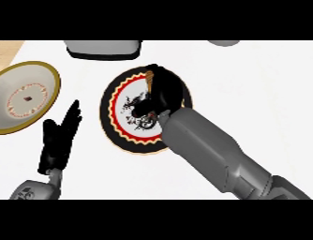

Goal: Pick the croissant from the tray and place it in the plate

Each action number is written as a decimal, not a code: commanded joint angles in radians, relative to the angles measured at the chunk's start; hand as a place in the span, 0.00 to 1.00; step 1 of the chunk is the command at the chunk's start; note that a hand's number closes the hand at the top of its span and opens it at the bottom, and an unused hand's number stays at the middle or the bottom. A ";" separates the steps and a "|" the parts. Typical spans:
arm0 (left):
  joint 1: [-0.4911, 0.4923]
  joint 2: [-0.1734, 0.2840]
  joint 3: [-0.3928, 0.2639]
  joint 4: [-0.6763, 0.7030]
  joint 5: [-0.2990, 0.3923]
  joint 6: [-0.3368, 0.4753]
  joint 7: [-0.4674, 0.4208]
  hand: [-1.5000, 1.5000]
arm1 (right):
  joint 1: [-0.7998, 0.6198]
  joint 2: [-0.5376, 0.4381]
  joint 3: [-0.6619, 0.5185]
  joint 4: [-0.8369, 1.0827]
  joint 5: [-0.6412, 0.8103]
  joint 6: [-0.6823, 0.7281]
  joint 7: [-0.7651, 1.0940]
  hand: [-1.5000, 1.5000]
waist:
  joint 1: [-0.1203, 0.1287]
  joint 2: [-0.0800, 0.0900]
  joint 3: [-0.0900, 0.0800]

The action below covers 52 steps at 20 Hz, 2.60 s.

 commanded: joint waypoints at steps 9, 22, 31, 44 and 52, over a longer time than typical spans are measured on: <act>-0.006 -0.020 0.033 0.013 -0.007 0.005 0.004 0.50 | 0.238 0.001 -0.191 -0.226 -0.234 -0.262 -0.478 0.00 | -0.025 -0.003 0.000; 0.044 -0.053 0.042 -0.042 -0.086 -0.018 0.004 0.50 | 0.266 0.001 -0.130 -0.091 -0.498 -0.244 -0.850 0.00 | -0.018 -0.005 0.000; 0.059 -0.058 0.077 -0.097 -0.088 -0.044 0.062 0.50 | 0.283 0.001 -0.046 -0.015 -0.497 -0.348 -0.778 0.00 | -0.023 -0.007 0.000; 0.036 -0.075 0.160 -0.007 -0.103 -0.098 0.002 0.50 | 0.321 0.001 -0.111 0.019 -0.399 -0.330 -0.744 0.00 | -0.036 -0.008 -0.001; 0.039 -0.074 0.178 -0.055 -0.105 -0.142 0.048 0.50 | 0.441 -0.010 -0.192 -0.062 -0.267 -0.324 -0.747 0.00 | -0.037 -0.008 -0.001</act>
